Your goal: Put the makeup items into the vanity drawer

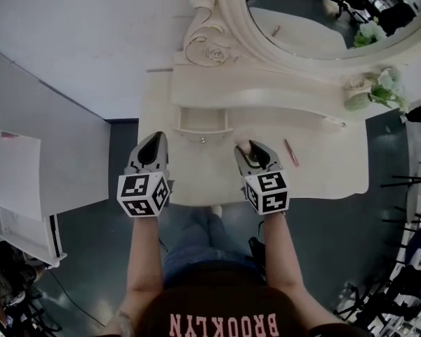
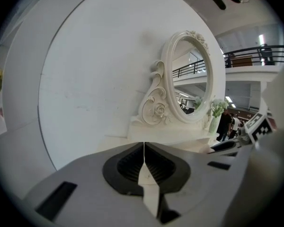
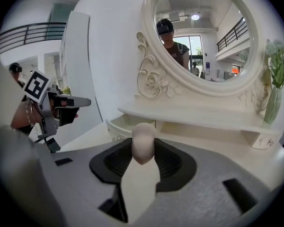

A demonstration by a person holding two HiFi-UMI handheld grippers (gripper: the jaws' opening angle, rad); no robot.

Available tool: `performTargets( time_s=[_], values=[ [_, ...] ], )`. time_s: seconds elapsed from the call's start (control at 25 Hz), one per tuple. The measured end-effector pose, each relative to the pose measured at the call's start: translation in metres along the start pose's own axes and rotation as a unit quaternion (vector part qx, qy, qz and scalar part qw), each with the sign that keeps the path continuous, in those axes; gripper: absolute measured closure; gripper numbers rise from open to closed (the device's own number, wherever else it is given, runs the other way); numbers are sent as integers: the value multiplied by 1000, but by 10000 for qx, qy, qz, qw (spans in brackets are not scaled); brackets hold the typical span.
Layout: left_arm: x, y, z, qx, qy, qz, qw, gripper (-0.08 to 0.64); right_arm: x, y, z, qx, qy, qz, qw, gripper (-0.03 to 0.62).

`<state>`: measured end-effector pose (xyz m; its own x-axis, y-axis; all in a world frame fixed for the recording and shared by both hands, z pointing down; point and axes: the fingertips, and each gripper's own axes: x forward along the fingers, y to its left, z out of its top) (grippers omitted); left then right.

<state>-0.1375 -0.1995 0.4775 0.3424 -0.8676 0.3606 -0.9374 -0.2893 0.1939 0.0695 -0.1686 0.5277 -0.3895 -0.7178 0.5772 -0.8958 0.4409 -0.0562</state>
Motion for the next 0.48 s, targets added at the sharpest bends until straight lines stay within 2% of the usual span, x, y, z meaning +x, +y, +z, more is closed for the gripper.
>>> performTargets(
  time_s=[0.2,0.48],
  values=[
    [-4,2,32,64,-319,77,9994,554,-6,-9,36,-96,-323,-76,9994,459],
    [0,19,54,92,-523,196,9984,554,11,-8,66,-195,-506,22,9985,459]
  ],
)
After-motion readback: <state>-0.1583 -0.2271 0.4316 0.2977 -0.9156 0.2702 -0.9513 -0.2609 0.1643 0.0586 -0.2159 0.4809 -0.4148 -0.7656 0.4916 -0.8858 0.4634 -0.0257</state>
